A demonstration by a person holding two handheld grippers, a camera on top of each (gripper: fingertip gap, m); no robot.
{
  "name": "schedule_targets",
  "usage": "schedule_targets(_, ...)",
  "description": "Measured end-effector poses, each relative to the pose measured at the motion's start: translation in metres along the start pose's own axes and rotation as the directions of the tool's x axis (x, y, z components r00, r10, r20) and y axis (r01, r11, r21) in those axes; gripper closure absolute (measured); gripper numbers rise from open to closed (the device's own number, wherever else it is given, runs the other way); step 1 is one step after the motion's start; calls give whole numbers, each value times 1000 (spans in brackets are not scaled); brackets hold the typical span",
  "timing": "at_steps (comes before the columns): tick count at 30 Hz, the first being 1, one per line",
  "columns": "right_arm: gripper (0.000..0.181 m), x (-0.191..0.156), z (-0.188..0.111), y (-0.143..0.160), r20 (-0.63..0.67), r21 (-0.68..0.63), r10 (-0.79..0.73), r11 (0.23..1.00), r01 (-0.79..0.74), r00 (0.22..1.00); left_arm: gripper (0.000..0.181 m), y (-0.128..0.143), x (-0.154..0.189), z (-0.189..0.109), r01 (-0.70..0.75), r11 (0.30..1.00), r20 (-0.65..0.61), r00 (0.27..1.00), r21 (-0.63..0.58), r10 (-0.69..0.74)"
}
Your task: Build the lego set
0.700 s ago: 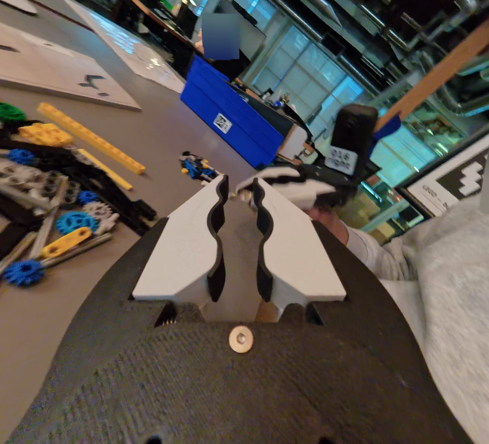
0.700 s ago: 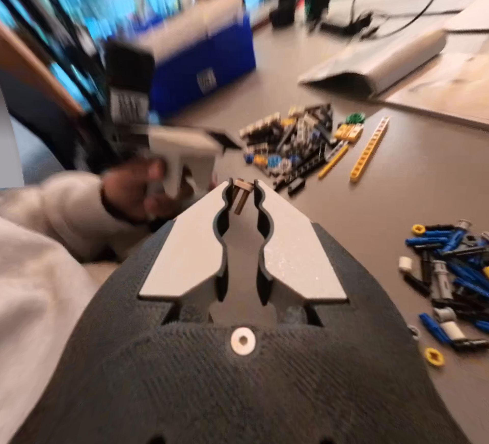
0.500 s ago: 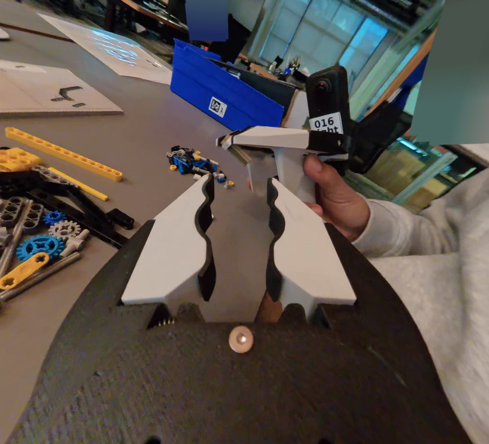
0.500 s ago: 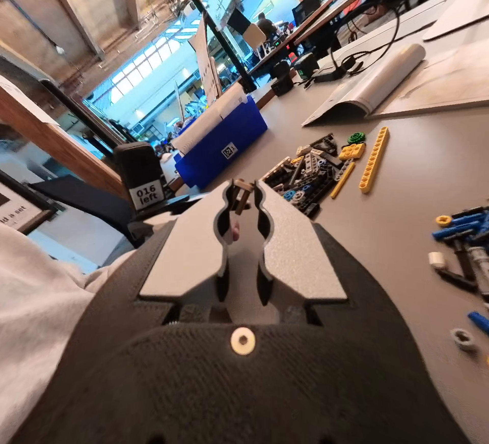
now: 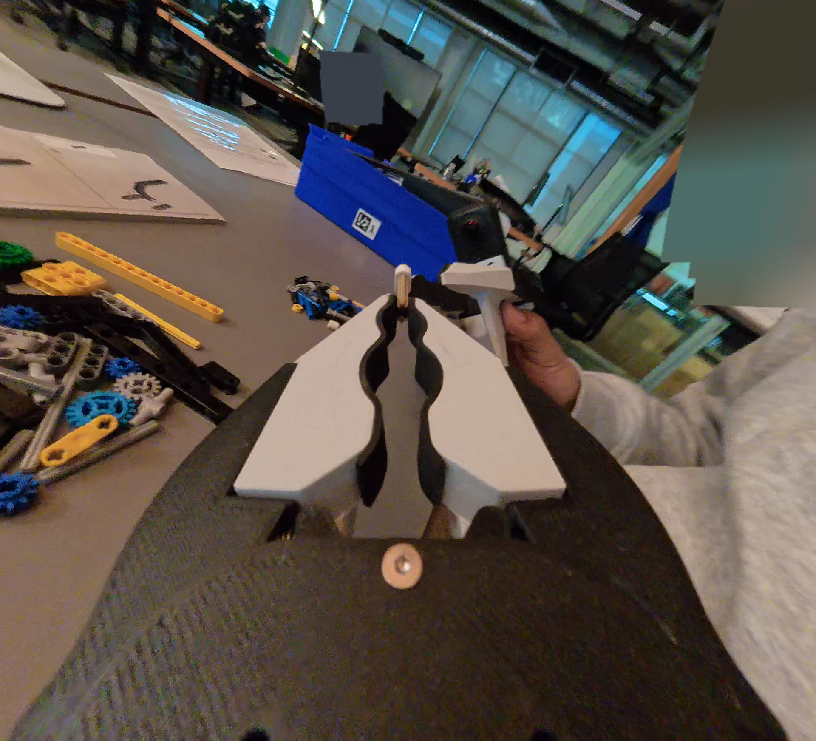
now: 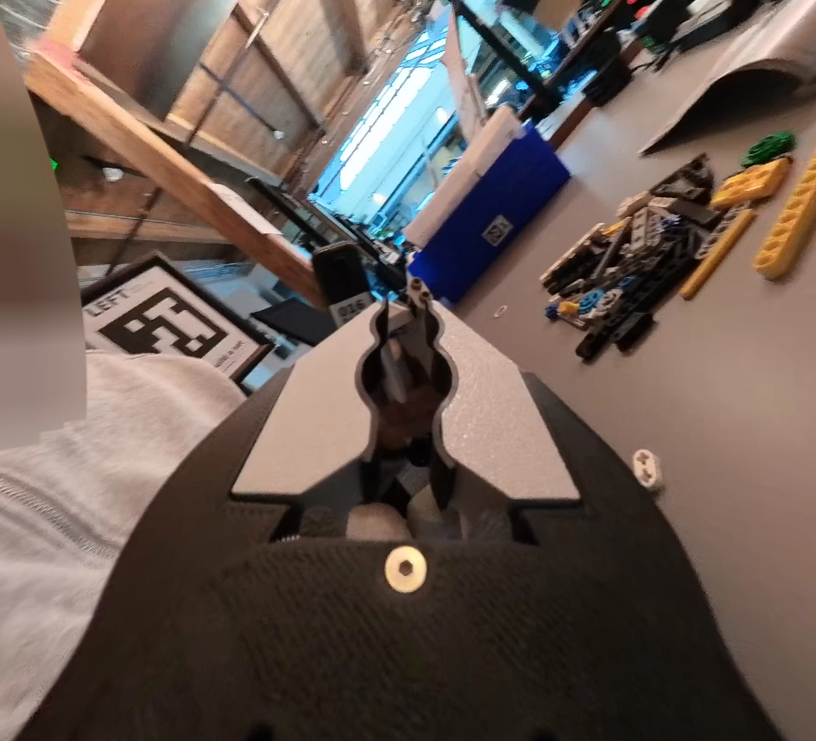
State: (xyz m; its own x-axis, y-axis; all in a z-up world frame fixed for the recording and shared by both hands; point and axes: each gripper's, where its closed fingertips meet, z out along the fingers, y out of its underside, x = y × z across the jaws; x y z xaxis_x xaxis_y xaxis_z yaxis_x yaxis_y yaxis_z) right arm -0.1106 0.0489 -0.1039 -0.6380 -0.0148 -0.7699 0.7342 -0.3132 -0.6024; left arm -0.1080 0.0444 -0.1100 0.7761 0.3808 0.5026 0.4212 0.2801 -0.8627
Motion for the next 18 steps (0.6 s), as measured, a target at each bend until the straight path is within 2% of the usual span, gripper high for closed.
schedule_targets(2,164,-6,-4,-1,55,-40,-15,999,18,998,179,1,0,-2,84,996,-50,995,-12,-84)
schedule_targets(5,160,-15,-14,-3,81,-112,-176,976,185,981,179,12,3,0,201,973,-134,967,-114,-215)
schedule_targets(7,173,-9,-23,1,44,-200,-317,926,319,948,179,22,3,2,220,960,-139,959,-173,-245)
schedule_targets(9,175,0,-30,7,14,-284,-421,868,407,907,179,27,9,4,196,960,-152,962,-200,-228)
schedule_targets(13,166,5,-34,25,43,-397,-442,815,421,896,179,39,18,8,152,953,-174,964,-264,-202)
schedule_targets(18,170,2,-32,35,77,-428,-440,796,429,894,179,45,24,8,127,946,-195,962,-299,-191)
